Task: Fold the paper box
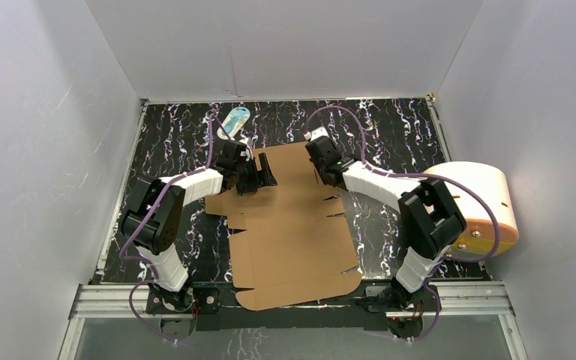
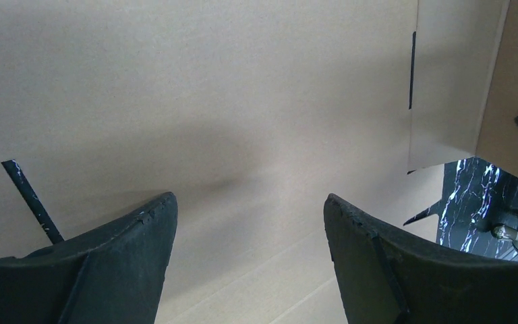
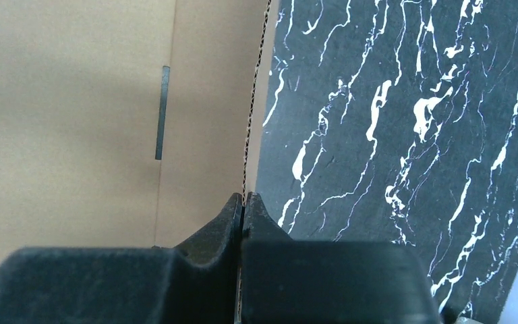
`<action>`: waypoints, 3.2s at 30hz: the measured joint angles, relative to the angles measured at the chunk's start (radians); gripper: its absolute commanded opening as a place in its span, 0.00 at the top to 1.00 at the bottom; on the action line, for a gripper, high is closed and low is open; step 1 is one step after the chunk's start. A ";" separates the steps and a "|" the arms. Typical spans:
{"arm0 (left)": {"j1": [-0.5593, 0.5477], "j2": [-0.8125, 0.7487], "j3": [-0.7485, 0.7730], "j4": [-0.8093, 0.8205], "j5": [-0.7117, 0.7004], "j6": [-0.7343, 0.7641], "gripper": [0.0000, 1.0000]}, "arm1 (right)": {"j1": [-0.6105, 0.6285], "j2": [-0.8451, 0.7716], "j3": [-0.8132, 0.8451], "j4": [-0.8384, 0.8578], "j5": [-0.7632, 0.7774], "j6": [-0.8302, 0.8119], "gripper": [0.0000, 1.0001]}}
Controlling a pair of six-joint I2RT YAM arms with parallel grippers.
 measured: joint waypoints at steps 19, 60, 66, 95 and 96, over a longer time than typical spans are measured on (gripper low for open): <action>0.000 -0.007 -0.025 0.040 0.002 -0.015 0.23 | 0.097 0.093 0.065 -0.075 0.126 0.011 0.99; -0.079 -0.314 -0.172 -0.114 -0.051 -0.011 0.22 | -0.048 -0.354 -0.306 0.085 -0.261 0.163 0.19; -0.100 -0.315 -0.186 -0.122 -0.054 -0.018 0.22 | -0.080 -0.414 -0.434 0.172 -0.399 0.244 0.19; -0.118 -0.202 -0.191 -0.066 -0.077 -0.015 0.22 | -0.152 -0.306 -0.581 0.398 -0.637 0.397 0.36; -0.119 -0.201 -0.192 -0.063 -0.077 -0.015 0.22 | -0.153 -0.307 -0.581 0.398 -0.648 0.397 0.38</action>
